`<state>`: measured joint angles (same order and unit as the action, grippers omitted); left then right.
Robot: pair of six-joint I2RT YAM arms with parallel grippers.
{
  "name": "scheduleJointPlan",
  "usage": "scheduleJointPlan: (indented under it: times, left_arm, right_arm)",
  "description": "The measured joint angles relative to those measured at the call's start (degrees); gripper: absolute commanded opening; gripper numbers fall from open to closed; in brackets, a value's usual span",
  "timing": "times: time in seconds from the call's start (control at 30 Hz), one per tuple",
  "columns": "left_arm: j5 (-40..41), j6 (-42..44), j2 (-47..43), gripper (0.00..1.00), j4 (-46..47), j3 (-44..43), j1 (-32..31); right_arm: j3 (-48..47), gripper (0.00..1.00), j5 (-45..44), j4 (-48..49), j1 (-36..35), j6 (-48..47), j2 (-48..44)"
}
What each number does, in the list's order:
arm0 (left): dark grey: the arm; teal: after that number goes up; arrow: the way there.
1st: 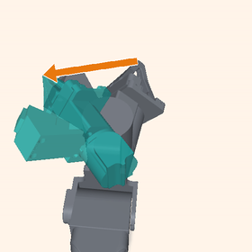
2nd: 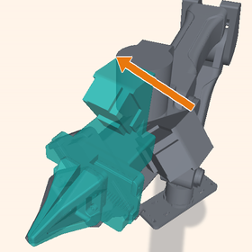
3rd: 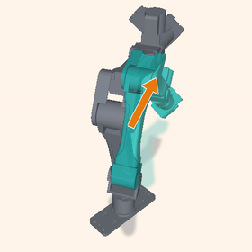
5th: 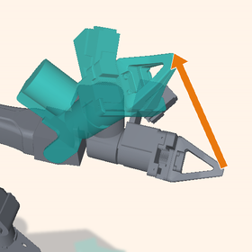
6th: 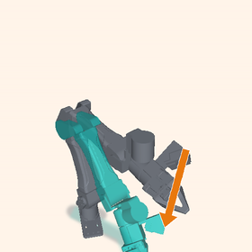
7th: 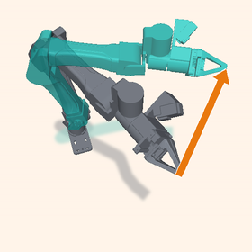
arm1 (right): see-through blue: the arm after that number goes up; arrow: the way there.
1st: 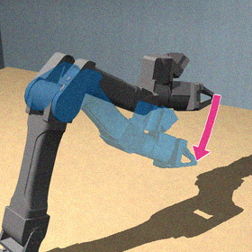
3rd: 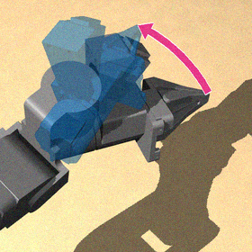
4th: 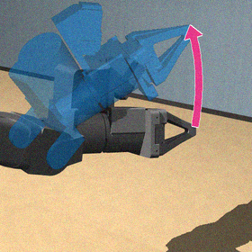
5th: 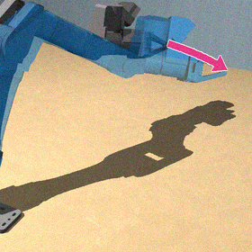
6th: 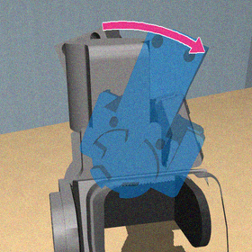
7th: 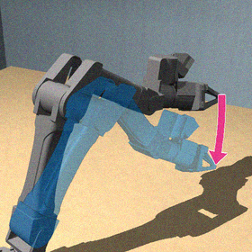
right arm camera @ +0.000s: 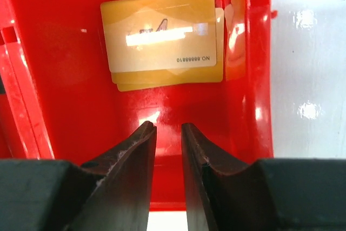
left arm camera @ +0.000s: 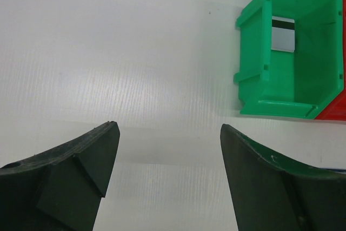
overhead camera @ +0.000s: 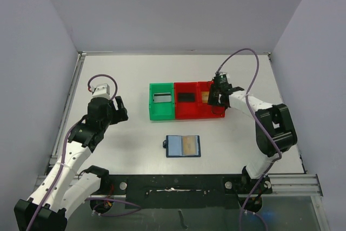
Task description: Take the credit cards out of the card holder
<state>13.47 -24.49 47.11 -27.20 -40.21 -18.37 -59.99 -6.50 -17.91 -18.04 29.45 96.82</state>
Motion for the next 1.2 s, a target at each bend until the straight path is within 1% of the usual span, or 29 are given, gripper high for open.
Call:
scheduleJointPlan:
  times: [0.23, 0.43, 0.53, 0.7, 0.97, 1.2]
  left_arm:
    - [0.0, 0.15, 0.0, 0.75, 0.0, 0.0, 0.0]
    - [0.0, 0.17, 0.0, 0.75, 0.0, 0.0, 0.0]
    - [0.0, 0.17, 0.0, 0.75, 0.0, 0.0, 0.0]
    - [0.0, 0.15, 0.0, 0.75, 0.0, 0.0, 0.0]
    - [0.0, 0.17, 0.44, 0.75, 0.0, 0.0, 0.0]
    - [0.0, 0.17, 0.44, 0.75, 0.0, 0.0, 0.0]
  right_arm:
    - [-2.78, 0.28, -1.07, 0.24, -0.11, -0.48, 5.51]
    - [-5.75, 0.3, -2.12, 0.39, -0.11, -1.2, 9.22]
    - [-6.34, 0.32, -2.73, 1.2, -0.42, -1.64, 9.99]
    - [-6.47, 0.4, -3.69, 2.47, -0.83, -2.23, 10.47]
    - [-5.95, 0.45, -4.46, 5.77, -1.57, -4.2, 10.8]
    - [-4.52, 0.53, -4.48, 9.14, -1.86, -7.98, 10.8]
